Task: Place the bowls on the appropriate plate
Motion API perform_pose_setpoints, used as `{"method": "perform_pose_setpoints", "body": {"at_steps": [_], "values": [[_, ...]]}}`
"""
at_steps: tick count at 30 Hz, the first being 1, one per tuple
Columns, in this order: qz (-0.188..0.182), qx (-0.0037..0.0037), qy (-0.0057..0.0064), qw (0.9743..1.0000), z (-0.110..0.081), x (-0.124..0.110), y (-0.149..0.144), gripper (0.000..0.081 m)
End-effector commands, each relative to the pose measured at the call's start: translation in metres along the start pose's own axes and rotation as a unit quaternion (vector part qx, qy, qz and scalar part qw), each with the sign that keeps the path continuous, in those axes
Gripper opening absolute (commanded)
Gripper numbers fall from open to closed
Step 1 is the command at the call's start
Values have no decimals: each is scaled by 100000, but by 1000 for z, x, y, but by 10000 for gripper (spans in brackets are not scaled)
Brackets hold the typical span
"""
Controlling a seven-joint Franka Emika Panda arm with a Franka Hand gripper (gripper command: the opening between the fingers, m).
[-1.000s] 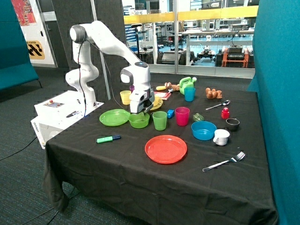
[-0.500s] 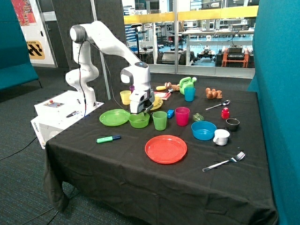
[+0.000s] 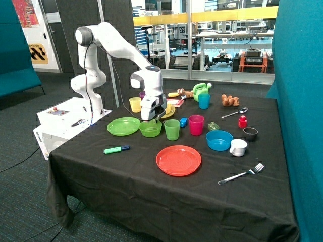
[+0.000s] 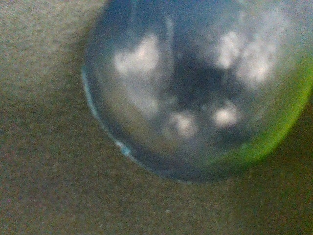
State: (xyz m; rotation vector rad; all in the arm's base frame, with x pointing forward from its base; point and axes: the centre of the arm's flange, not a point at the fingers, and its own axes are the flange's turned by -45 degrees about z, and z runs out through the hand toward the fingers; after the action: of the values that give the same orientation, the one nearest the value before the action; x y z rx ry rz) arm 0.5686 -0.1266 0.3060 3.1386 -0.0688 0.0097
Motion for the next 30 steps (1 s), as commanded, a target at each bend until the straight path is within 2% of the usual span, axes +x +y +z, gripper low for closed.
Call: {"method": "perform_pose_setpoints", "body": {"at_steps": [1,11,22,30], "values": [[-531,108,-311,99998,-5,1,-4,0],[-1186,110,-310,99992,-12,-2,-7,0],[-2238,113,-309,99974,-44,10,-15,0],[-3619,117,-307,99934,-62,8,-23,0]]}}
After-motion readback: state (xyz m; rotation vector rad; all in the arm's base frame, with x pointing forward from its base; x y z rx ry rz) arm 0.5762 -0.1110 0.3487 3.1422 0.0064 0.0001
